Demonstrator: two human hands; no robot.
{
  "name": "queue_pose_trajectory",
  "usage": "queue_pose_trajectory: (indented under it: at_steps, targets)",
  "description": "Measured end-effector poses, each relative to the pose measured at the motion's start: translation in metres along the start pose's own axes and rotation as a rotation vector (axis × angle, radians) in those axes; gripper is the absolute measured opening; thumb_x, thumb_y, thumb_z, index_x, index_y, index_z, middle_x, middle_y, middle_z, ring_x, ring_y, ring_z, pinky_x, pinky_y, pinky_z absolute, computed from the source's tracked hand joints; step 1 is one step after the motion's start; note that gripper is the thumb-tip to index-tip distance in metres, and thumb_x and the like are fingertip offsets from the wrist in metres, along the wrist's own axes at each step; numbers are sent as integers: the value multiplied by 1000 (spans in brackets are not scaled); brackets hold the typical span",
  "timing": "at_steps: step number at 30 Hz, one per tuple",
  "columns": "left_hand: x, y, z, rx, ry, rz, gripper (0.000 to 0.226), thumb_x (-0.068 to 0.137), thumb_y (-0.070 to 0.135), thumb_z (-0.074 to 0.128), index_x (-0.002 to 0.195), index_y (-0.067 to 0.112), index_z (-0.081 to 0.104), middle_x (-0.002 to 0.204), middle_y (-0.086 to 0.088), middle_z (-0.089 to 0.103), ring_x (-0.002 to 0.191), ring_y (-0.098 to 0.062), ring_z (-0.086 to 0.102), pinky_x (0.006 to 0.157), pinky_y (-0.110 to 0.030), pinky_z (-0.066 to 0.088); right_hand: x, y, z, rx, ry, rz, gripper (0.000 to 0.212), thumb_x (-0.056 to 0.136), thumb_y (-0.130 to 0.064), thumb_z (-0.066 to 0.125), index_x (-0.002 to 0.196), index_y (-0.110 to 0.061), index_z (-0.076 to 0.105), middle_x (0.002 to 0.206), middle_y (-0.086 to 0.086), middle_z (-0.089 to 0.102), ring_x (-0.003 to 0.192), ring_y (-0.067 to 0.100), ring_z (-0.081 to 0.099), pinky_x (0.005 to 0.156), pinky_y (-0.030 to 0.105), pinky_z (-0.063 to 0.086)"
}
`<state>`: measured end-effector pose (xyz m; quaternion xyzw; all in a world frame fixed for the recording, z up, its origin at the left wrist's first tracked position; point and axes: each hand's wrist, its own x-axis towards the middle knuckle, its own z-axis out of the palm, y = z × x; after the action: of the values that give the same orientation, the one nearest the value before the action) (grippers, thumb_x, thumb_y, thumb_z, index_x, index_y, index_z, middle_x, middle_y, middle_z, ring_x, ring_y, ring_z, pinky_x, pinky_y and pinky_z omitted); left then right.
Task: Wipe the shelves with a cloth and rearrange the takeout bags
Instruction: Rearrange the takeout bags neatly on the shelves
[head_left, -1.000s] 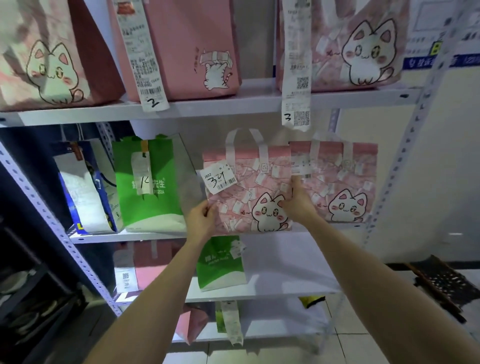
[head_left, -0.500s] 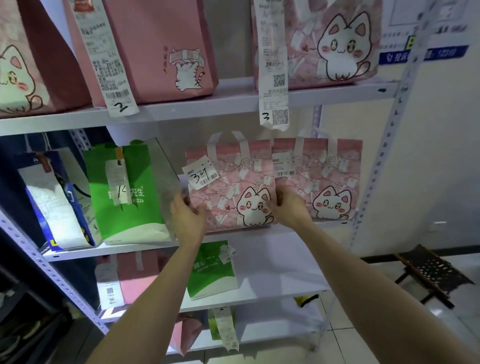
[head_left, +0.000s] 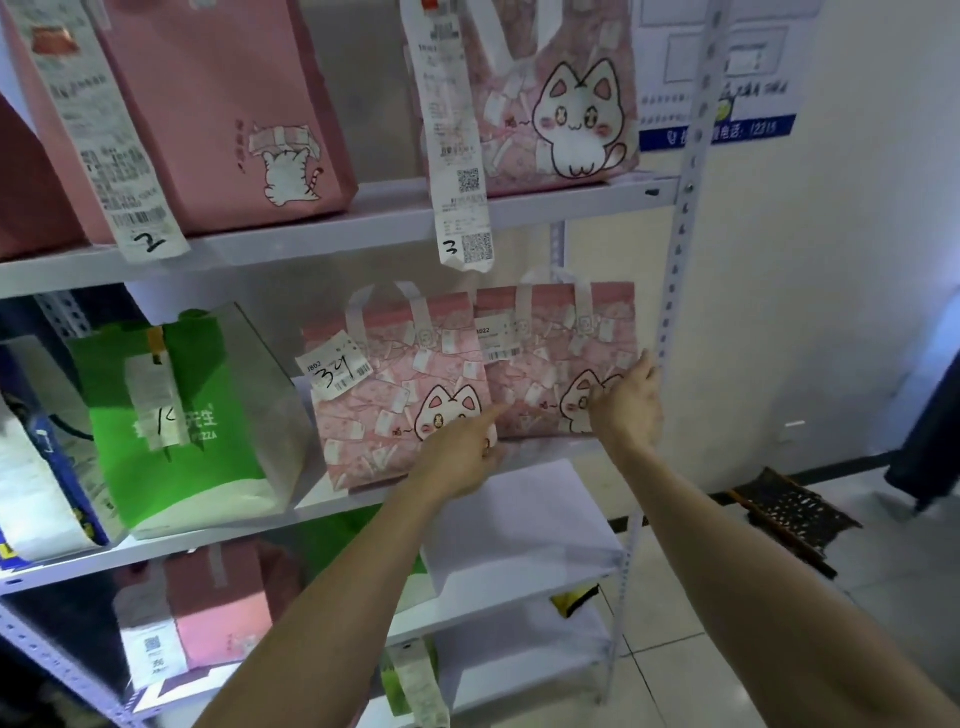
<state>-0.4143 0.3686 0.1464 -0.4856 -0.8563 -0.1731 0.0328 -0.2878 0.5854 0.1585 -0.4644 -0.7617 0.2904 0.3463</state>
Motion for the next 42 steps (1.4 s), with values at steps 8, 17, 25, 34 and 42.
queue_pose_trajectory:
  at_steps: [8, 17, 25, 34, 42]
  targets:
    - [5, -15, 8, 155, -111, -106, 59, 104, 42, 62, 159, 32, 42, 136, -8, 68, 121, -34, 66, 98, -47, 57, 2, 17, -9, -66, -22, -99, 29, 102, -45, 62, 106, -16, 61, 98, 7, 67, 85, 29, 68, 74, 44, 62]
    - [-11, -26, 6, 137, -99, -184, 55, 106, 45, 61, 156, 29, 48, 140, -5, 67, 124, -30, 65, 98, -44, 55, -34, 10, 1, 40, -152, -311, 18, 97, -31, 63, 84, -19, 61, 73, -2, 68, 68, 19, 69, 56, 37, 59]
    - [-48, -33, 1, 99, -86, -207, 54, 104, 41, 66, 153, 25, 52, 129, -4, 69, 112, -26, 66, 98, -45, 58, -82, 17, 0, 28, -92, -304, 22, 91, -36, 58, 75, -21, 59, 63, -6, 64, 54, 13, 63, 54, 38, 58]
    - [-123, -15, 14, -150, -69, -235, 53, 104, 35, 67, 153, 25, 52, 135, -5, 65, 111, -25, 67, 96, -44, 59, -171, 62, -36, 71, 7, -221, 23, 98, -40, 57, 94, -18, 60, 105, -1, 59, 80, 22, 61, 68, 36, 54]
    - [-193, 25, 55, -476, -90, -298, 75, 104, 32, 72, 166, 18, 32, 166, -12, 40, 146, -34, 49, 113, -53, 48, -267, 151, -88, 77, 97, -4, 27, 109, -46, 50, 107, -22, 63, 121, -5, 51, 91, 16, 62, 82, 42, 62]
